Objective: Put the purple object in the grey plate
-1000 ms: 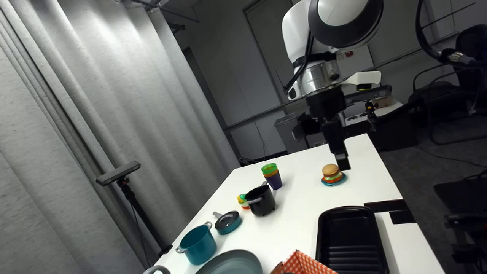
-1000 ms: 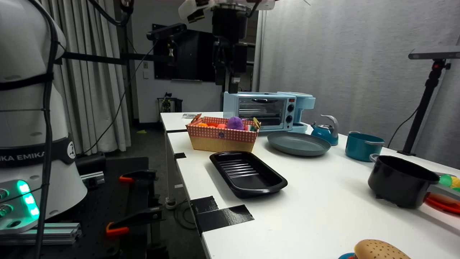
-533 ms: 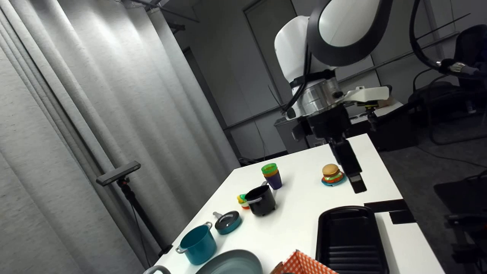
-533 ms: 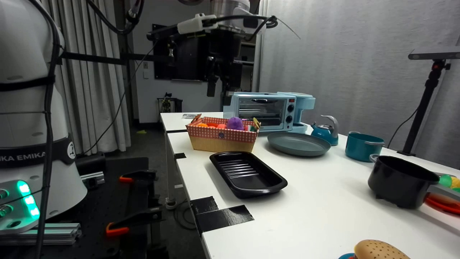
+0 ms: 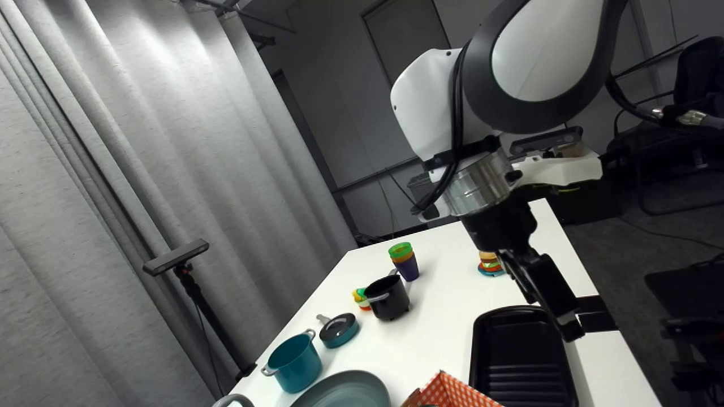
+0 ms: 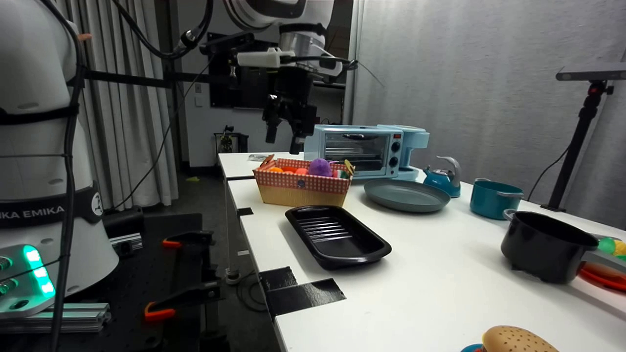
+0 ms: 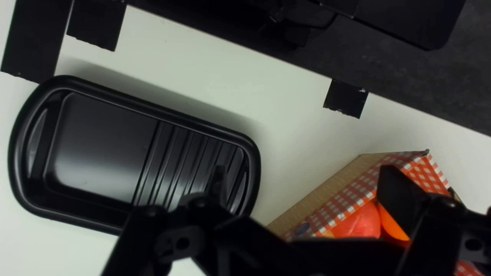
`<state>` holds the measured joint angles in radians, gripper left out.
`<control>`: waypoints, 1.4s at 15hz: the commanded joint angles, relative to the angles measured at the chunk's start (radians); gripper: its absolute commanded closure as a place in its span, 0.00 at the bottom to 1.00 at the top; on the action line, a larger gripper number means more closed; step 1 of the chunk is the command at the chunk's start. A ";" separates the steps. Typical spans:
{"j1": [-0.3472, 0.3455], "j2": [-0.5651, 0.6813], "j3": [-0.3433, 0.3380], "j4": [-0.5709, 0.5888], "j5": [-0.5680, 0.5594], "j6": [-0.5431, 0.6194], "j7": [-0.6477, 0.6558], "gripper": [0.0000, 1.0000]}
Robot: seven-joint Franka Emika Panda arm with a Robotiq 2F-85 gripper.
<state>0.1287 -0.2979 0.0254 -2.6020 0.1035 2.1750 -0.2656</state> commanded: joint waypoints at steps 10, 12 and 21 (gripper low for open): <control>0.058 0.186 0.078 0.137 0.011 0.026 -0.130 0.00; 0.057 0.206 0.087 0.149 0.008 0.031 -0.141 0.00; 0.047 0.189 0.091 0.130 0.001 0.018 -0.120 0.00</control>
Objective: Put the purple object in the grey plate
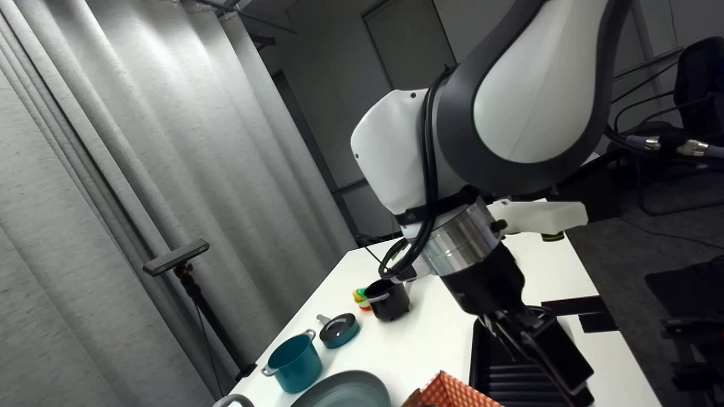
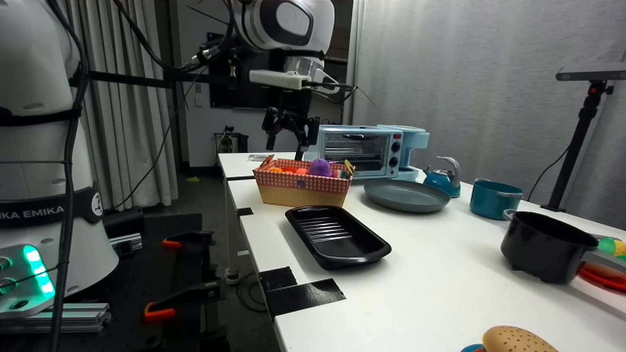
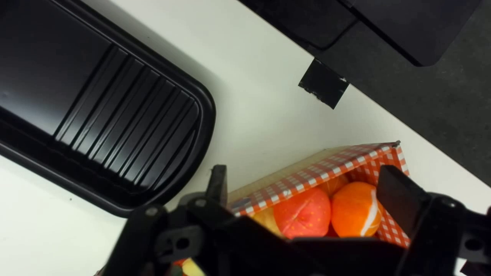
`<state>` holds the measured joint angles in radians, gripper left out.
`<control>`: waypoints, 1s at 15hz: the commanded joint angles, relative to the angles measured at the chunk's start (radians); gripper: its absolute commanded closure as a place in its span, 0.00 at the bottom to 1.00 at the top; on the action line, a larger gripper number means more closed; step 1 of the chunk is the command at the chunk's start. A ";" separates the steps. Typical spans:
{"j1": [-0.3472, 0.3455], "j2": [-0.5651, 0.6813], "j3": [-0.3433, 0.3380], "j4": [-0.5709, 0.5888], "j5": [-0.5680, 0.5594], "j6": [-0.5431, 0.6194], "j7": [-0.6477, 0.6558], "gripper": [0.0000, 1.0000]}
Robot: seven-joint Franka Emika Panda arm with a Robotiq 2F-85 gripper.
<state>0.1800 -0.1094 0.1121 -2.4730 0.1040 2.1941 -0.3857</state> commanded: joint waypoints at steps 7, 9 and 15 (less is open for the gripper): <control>0.001 0.039 0.008 0.036 0.002 0.045 -0.017 0.00; 0.006 0.071 0.017 0.059 0.005 0.096 -0.030 0.00; 0.005 0.192 0.054 0.116 0.014 0.193 -0.075 0.00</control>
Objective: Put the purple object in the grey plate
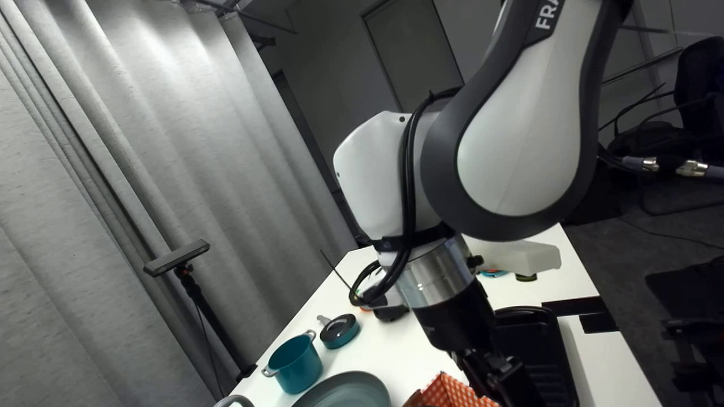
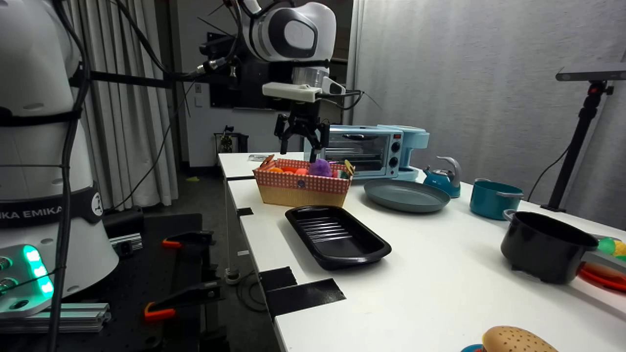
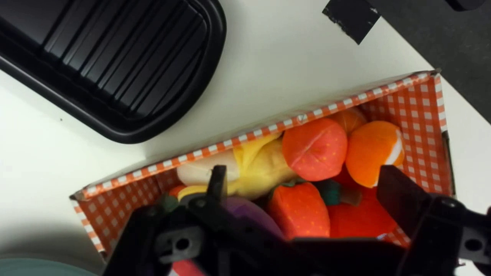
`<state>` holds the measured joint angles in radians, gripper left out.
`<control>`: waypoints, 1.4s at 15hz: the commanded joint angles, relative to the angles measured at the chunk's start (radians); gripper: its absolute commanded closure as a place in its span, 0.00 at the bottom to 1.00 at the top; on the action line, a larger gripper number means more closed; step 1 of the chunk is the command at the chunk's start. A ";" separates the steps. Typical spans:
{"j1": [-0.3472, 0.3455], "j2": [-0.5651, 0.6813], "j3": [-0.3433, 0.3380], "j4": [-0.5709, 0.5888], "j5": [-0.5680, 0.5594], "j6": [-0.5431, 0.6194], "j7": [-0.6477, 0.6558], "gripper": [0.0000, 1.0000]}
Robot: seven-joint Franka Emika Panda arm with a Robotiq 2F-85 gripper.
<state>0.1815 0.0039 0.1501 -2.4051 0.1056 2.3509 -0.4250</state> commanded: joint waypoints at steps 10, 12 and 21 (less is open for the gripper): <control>-0.010 0.221 0.063 0.164 -0.102 0.178 -0.081 0.00; -0.014 0.220 0.061 0.173 -0.133 0.192 -0.082 0.00; -0.036 0.216 0.058 0.174 -0.155 0.232 -0.085 0.00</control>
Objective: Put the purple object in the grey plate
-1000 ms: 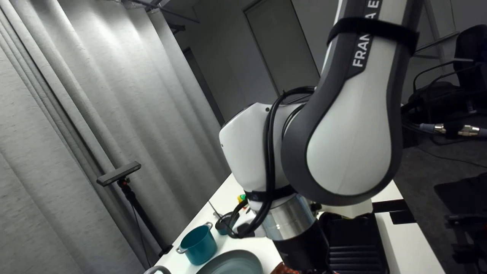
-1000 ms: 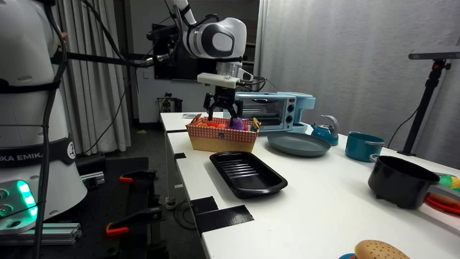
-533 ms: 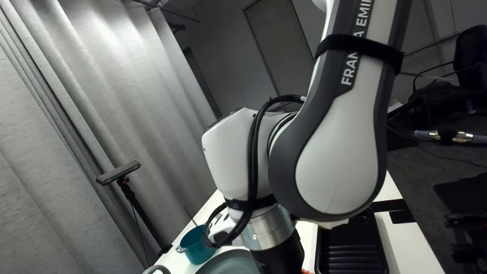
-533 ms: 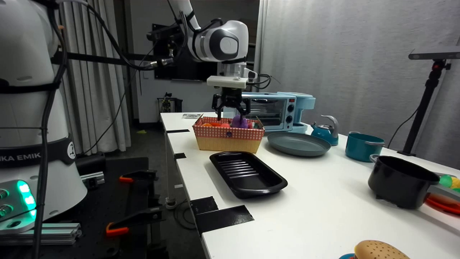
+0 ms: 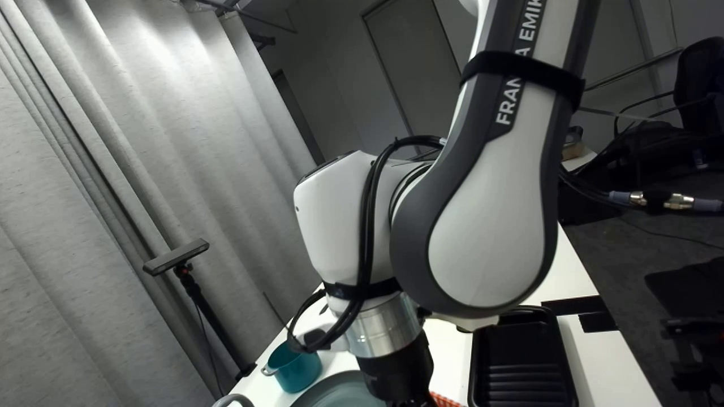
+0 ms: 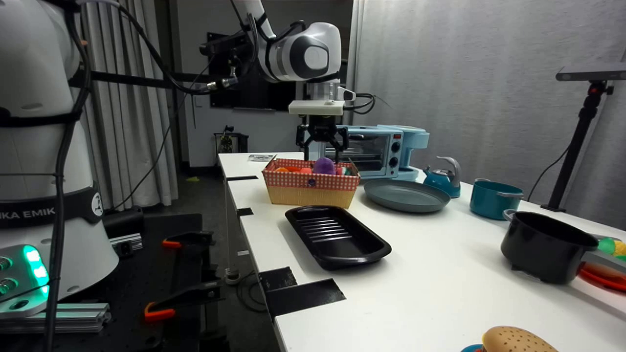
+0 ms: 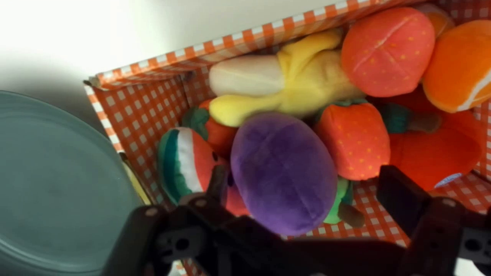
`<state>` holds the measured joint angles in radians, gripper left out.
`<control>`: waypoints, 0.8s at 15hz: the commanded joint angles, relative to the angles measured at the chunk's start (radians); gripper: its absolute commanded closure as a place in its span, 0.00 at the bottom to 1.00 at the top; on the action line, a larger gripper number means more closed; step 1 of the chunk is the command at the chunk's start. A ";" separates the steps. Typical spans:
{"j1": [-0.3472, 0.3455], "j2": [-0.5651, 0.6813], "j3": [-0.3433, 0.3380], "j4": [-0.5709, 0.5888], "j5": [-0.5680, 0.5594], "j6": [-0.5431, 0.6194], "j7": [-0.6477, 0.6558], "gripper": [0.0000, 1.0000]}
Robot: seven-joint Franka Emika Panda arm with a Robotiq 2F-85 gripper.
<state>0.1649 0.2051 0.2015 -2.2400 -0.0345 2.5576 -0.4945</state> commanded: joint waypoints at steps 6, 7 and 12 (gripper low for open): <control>-0.022 0.059 0.024 0.030 0.024 0.027 -0.014 0.00; -0.024 0.069 0.030 0.036 0.036 0.025 -0.019 0.00; -0.030 0.099 0.038 0.056 0.038 0.036 -0.013 0.35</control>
<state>0.1589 0.2715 0.2171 -2.2157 -0.0134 2.5699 -0.4948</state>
